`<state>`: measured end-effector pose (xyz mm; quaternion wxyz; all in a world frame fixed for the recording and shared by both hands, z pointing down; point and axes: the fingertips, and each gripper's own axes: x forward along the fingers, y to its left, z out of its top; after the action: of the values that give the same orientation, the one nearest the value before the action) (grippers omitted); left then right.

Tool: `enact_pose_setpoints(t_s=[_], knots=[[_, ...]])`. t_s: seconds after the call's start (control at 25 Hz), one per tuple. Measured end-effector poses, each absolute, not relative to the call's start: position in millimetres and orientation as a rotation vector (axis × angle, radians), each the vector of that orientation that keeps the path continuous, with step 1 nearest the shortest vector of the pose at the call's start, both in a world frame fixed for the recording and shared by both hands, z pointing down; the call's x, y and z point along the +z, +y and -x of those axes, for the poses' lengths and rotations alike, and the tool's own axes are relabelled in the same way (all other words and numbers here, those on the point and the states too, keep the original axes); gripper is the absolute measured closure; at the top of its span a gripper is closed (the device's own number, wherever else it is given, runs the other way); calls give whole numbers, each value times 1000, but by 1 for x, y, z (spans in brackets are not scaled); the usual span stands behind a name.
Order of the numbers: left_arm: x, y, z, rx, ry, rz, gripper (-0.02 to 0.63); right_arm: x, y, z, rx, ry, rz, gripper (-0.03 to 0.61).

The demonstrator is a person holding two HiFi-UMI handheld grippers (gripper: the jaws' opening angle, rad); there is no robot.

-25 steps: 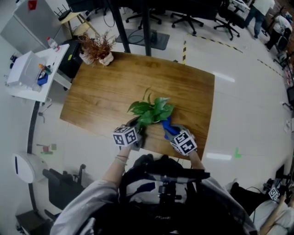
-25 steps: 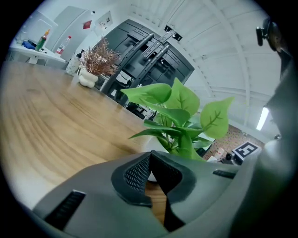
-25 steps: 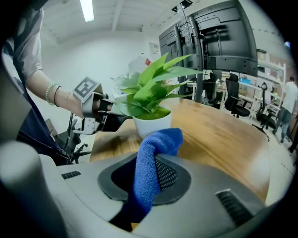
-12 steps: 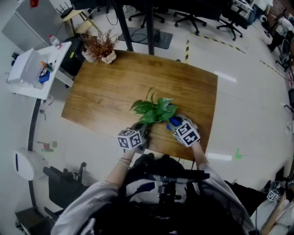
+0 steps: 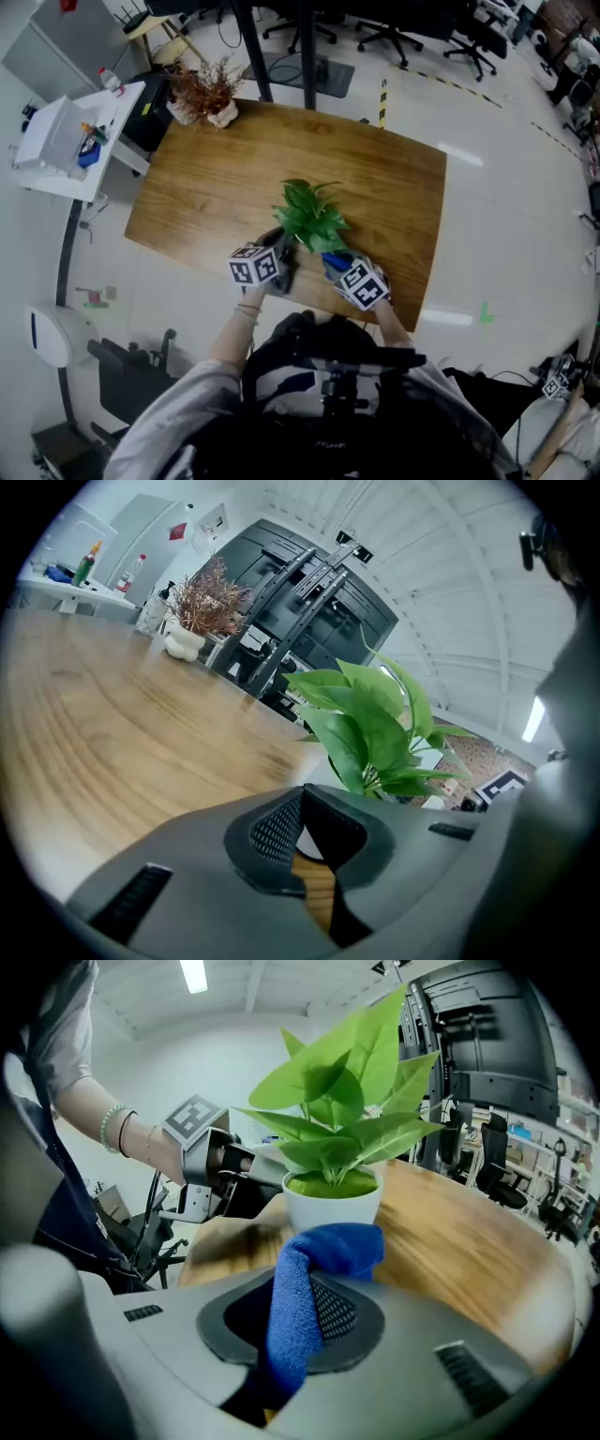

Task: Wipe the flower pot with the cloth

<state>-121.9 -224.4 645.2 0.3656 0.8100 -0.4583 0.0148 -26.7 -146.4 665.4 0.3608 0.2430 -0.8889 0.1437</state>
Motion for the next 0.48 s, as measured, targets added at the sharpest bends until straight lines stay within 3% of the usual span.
enact_pose_setpoints(t_s=[0.48], knots=[[641,-196,115,22,-1155,-2087,607,647,-159,-13,387,-2268,-764,508]])
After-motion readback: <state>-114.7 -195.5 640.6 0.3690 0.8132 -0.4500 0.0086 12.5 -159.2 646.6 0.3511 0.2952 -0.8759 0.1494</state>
